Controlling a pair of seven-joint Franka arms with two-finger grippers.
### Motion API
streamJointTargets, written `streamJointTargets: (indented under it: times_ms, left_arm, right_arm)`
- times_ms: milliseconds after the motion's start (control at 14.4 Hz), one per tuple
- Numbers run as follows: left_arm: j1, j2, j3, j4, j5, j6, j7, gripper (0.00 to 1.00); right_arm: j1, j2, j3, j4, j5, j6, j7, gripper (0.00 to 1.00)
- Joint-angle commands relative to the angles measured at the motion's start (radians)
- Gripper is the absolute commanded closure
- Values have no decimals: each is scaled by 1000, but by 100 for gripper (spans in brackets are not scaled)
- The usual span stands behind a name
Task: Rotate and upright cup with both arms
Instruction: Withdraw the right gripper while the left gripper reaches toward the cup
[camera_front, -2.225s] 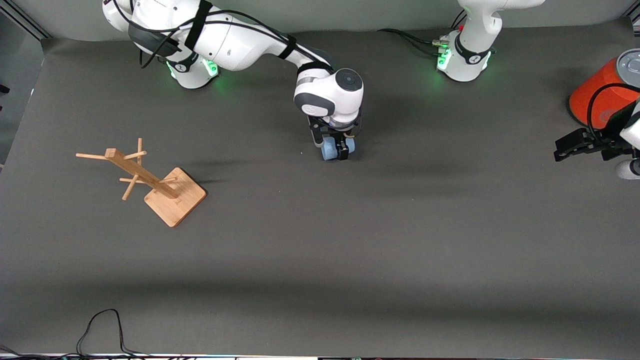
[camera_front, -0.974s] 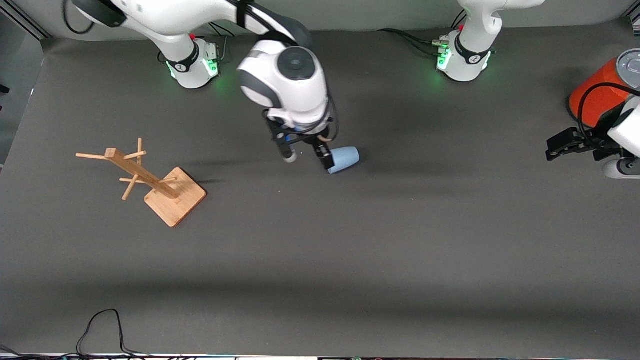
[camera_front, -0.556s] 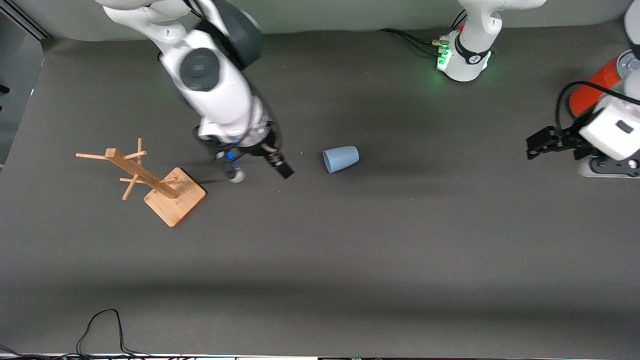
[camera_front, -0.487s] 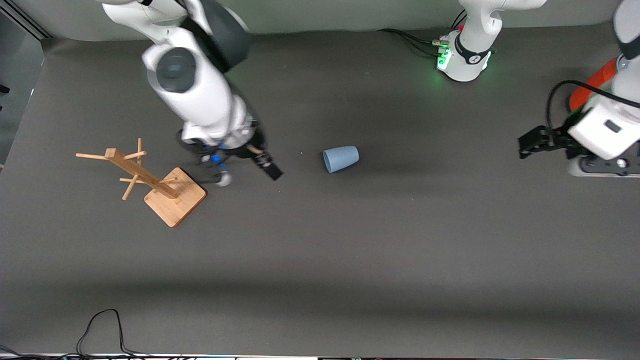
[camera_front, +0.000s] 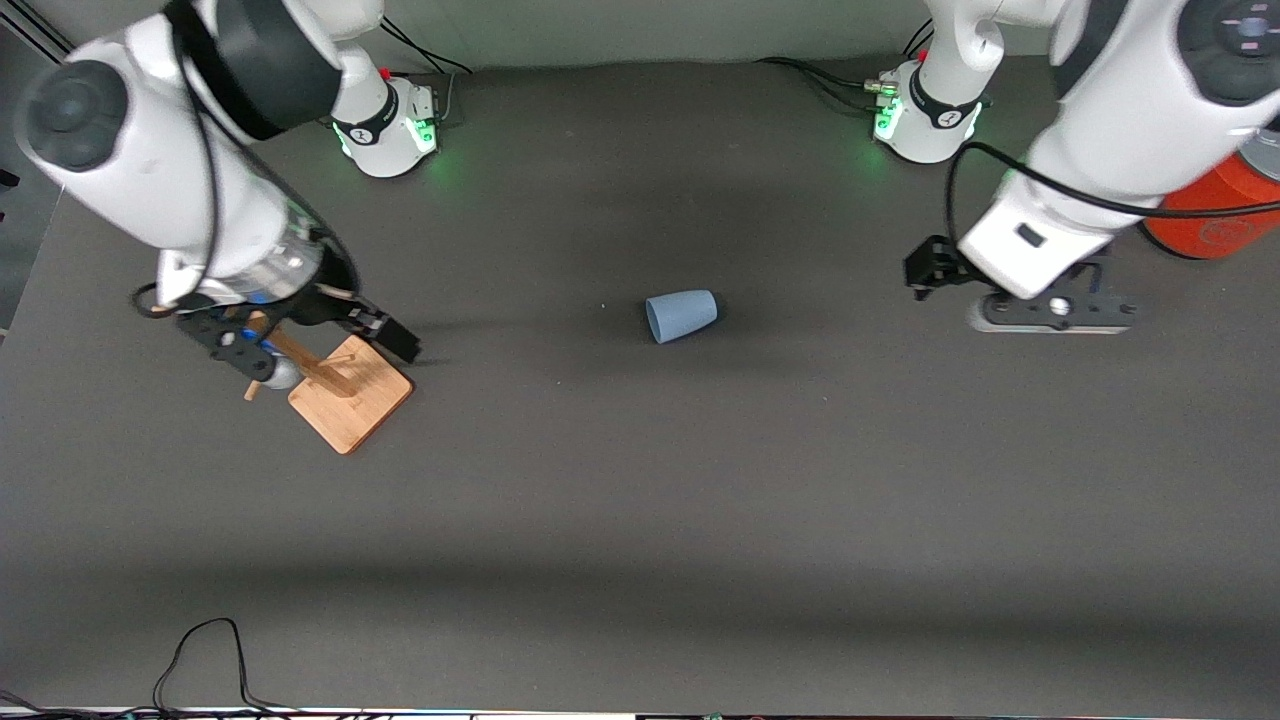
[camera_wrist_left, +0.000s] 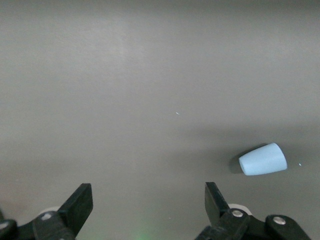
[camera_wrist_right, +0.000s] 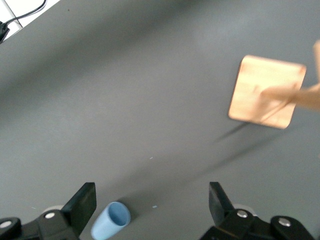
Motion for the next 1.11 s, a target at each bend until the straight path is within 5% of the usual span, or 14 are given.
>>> streamJointTargets:
  times_ms: [0, 626, 1043]
  left_arm:
    - [-86, 17, 15, 16, 5, 3, -107, 0]
    - [-400, 261, 15, 219, 104, -8, -552, 0]
    - [-596, 503, 17, 372, 234, -135, -693, 0]
  right_arm:
    - [9, -104, -82, -101, 24, 0, -190, 0]
    - [-14, -194, -269, -190, 41, -3, -621, 0]
    - [-12, -200, -277, -201, 32, -14, -646, 0]
